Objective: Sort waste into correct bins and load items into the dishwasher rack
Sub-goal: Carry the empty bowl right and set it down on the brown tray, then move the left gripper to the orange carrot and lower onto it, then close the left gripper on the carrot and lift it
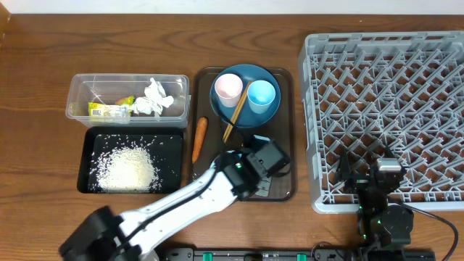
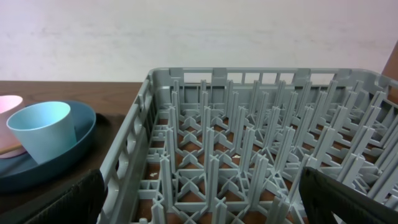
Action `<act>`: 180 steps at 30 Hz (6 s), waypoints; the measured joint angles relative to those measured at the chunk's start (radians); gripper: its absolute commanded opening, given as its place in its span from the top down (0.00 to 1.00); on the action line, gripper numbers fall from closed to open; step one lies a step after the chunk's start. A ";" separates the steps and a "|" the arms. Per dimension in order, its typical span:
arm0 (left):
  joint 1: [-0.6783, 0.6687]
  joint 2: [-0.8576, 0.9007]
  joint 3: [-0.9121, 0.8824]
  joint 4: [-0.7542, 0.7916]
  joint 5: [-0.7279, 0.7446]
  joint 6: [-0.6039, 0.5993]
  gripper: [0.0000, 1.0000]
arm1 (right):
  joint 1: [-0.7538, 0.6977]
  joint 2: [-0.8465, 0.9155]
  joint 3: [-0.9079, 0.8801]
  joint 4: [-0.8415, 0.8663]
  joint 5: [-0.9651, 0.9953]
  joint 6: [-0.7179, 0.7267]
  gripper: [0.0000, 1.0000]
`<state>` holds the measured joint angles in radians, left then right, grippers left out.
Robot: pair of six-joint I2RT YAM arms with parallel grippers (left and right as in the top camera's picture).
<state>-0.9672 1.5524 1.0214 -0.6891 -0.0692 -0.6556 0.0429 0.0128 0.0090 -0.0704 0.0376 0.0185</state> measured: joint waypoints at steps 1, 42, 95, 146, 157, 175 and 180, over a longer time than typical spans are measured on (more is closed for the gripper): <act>0.000 0.014 0.000 0.000 -0.010 0.000 0.94 | 0.000 0.000 0.000 0.000 0.000 0.000 0.01; 0.346 -0.329 0.094 -0.180 -0.170 0.120 0.59 | 0.000 0.000 0.000 0.000 0.000 0.000 0.01; 0.549 -0.003 -0.137 0.253 -0.037 0.290 0.62 | 0.000 0.000 0.000 0.000 0.000 0.000 0.01; 0.518 0.061 -0.275 0.517 -0.034 0.286 0.69 | 0.000 0.000 0.000 0.000 0.000 0.000 0.01; 0.518 0.061 -0.275 0.513 -0.023 0.241 0.89 | 0.000 0.000 0.000 0.000 0.000 0.000 0.01; 0.518 -0.250 -0.277 0.394 -0.015 0.229 0.93 | 0.000 0.000 0.000 0.000 0.000 0.000 0.01; 0.518 -0.364 -0.278 0.295 -0.015 0.182 0.93 | 0.000 0.000 0.000 0.000 0.000 0.000 0.01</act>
<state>-0.4488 1.1885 0.7437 -0.3943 -0.0845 -0.4732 0.0429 0.0128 0.0090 -0.0704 0.0376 0.0185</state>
